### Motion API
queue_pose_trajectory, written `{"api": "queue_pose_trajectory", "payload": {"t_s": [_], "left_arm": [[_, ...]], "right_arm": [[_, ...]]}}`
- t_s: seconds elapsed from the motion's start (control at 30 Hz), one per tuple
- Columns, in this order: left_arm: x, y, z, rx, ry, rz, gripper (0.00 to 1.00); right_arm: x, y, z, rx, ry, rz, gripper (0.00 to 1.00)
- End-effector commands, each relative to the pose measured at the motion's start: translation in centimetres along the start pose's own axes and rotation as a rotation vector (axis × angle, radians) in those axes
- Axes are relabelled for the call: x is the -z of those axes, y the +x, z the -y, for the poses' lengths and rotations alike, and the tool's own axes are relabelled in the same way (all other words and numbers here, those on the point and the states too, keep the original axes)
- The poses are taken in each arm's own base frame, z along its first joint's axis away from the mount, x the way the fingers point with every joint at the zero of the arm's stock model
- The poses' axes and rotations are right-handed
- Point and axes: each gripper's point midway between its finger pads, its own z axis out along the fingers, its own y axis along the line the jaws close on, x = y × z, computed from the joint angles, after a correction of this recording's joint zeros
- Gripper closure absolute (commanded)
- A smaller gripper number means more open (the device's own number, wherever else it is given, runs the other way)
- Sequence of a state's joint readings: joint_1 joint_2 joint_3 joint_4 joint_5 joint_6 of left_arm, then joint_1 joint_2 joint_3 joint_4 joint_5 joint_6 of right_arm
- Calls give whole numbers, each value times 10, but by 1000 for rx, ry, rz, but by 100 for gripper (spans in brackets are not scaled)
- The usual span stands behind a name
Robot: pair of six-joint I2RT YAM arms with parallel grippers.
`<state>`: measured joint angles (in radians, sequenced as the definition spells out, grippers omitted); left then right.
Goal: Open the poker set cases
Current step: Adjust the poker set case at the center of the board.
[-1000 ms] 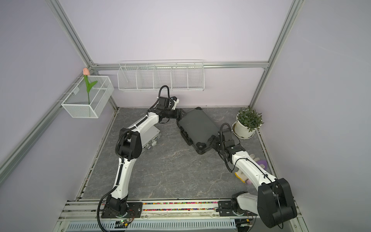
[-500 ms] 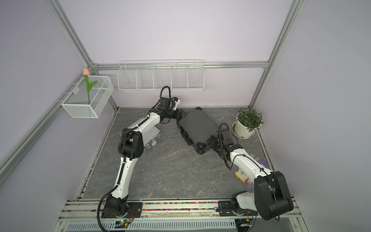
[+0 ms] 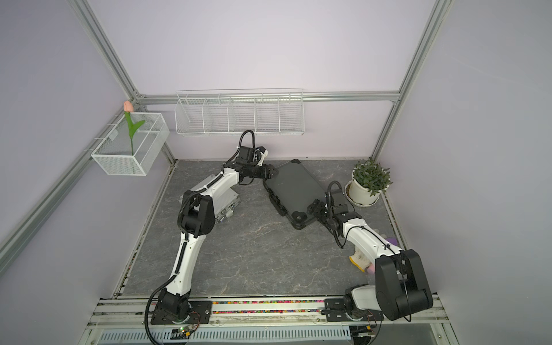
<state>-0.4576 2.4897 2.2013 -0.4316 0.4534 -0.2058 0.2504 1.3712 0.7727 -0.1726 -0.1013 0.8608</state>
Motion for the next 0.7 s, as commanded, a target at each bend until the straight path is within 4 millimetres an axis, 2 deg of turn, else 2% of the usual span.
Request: {"api": "queue_pose_trajectory", "payload": {"t_s": [0.0, 0.1, 0.2, 0.27, 0.33, 0.43, 0.67], "left_arm": [[-25, 61, 27, 30, 62, -190, 22], [-26, 71, 32, 27, 63, -219, 22], [-27, 80, 36, 26, 80, -237, 22], [-28, 86, 36, 32, 90, -246, 22], [-28, 91, 36, 38, 94, -258, 23], [-29, 95, 35, 49, 94, -260, 24], [-27, 101, 42, 57, 124, -275, 24]], "right_arm": [[-2, -7, -5, -26, -38, -3, 17], [-2, -10, -4, -28, -49, -3, 17], [-5, -8, -8, -22, -83, -10, 23], [-6, -16, -4, -43, -91, 2, 26], [-8, -16, -5, -45, -103, -7, 28], [-11, -14, -10, -37, -138, -21, 34], [-15, -13, -7, -23, -142, -37, 37]]}}
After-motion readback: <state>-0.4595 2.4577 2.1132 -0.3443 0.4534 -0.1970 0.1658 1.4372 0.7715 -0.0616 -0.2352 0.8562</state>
